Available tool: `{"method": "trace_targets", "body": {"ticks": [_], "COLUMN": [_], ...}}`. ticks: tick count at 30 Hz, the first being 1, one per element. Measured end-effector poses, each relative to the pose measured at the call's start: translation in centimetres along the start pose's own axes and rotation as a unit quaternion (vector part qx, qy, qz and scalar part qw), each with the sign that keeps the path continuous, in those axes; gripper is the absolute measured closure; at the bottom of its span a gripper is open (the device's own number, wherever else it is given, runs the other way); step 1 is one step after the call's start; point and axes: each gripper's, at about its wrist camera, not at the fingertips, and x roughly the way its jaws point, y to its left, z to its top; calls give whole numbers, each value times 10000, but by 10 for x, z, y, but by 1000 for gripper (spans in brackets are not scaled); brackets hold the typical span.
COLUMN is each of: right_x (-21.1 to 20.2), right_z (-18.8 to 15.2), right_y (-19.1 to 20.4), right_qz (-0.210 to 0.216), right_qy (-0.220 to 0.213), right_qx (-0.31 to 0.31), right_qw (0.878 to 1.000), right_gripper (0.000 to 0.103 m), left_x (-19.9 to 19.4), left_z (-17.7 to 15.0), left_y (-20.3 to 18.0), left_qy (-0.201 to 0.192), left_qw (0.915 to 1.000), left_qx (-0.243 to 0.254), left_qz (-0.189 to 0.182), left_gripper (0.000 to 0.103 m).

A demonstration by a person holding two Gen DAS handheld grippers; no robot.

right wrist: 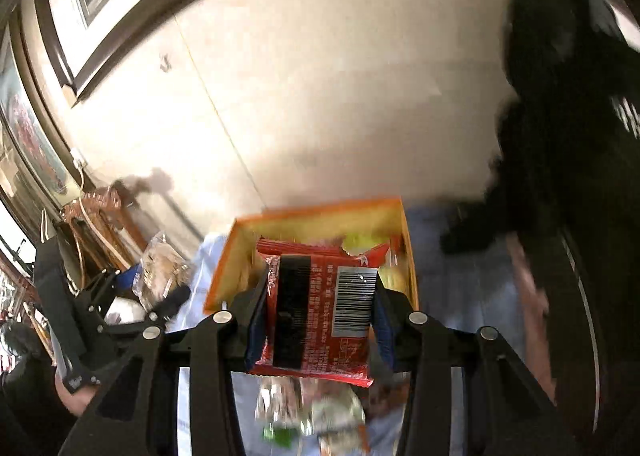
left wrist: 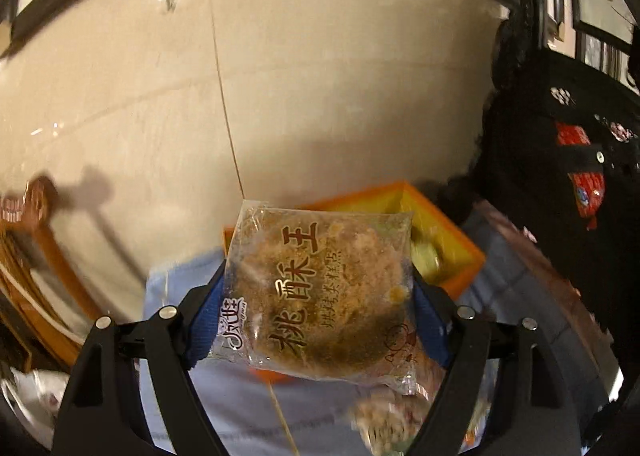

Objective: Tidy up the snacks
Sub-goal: 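Carry the cookie pack and red pack over the orange box and open both tools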

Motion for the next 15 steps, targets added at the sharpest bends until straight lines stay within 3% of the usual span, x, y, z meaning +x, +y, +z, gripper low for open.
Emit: {"method": "trace_targets", "body": {"ticks": [3, 5, 7, 11, 15], "right_x": [18, 44, 67, 75, 74], "right_z": [38, 61, 70, 56, 12], "right_y": [4, 6, 2, -3, -8], "right_qz": [65, 182, -144, -237, -414], "right_qy": [-16, 136, 322, 438, 629], "right_qx": [-9, 27, 88, 49, -219], "right_qw": [10000, 9997, 9993, 9987, 9969], "right_gripper": [59, 54, 30, 28, 26], "left_x": [24, 48, 72, 78, 65], "left_z": [29, 44, 51, 37, -10], "left_y": [-1, -2, 0, 7, 1], "left_qy": [21, 113, 299, 371, 423], "left_qw": [9999, 9996, 9987, 9984, 9988], "left_qx": [-37, -69, -146, -342, 42], "left_qz": [158, 245, 376, 274, 230], "left_gripper": [23, 10, 6, 5, 5]}}
